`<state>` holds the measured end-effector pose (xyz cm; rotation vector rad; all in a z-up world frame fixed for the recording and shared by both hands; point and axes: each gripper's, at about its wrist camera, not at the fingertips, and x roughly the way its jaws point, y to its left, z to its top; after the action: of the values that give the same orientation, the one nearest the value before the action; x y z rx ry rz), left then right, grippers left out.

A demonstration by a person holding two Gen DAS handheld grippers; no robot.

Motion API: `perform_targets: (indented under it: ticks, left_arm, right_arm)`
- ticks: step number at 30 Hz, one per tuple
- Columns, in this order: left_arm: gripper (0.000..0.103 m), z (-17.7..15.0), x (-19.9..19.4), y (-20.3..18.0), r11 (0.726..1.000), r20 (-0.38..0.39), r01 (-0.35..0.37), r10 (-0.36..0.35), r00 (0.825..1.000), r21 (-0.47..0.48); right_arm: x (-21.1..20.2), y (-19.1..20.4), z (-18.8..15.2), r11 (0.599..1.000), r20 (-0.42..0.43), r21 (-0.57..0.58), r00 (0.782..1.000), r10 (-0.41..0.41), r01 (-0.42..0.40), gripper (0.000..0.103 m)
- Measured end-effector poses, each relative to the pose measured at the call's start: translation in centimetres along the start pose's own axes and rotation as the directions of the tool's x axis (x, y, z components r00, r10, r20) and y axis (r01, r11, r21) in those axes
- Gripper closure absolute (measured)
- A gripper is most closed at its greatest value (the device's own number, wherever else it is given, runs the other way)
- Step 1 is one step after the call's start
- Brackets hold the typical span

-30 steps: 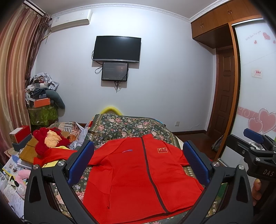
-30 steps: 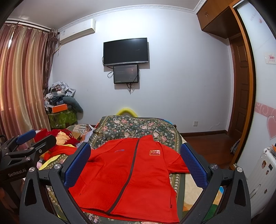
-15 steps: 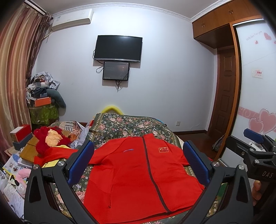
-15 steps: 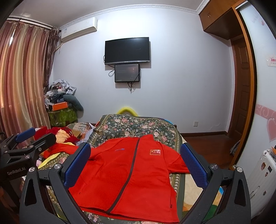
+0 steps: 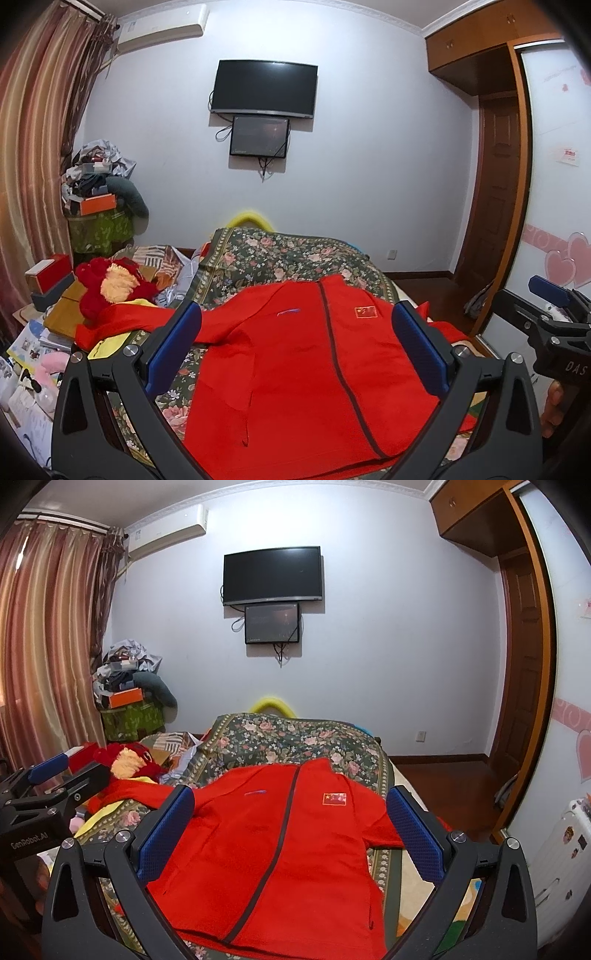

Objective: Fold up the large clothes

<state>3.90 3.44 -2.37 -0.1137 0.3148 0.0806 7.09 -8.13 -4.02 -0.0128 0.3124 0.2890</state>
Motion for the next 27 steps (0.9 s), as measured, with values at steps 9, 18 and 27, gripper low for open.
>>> perform_targets:
  ticks: [9,18,27]
  left_arm:
    - [0.0,-0.7,5.7,3.9,0.996,-0.069,-0.086,0.085,0.994,-0.021]
    - [0.0,-1.6,12.9,11.8,0.98,-0.155,-0.192,0.182,0.971,-0.048]
    - [0.0,-4.4,20.8,22.8,0.955,-0.345,-0.23,0.156,0.926,-0.187]
  right_arm:
    - [5.7,-0.2,-1.1,1.0,-0.101,-0.003,0.995,-0.017,0.017,0.0]
    - [12.8,-1.6,-2.2,0.997,-0.238,-0.041,0.969,-0.067,0.059,0.0]
    - [19.3,-3.3,-2.7,0.997,-0.334,-0.03,0.939,-0.079,0.073,0.0]
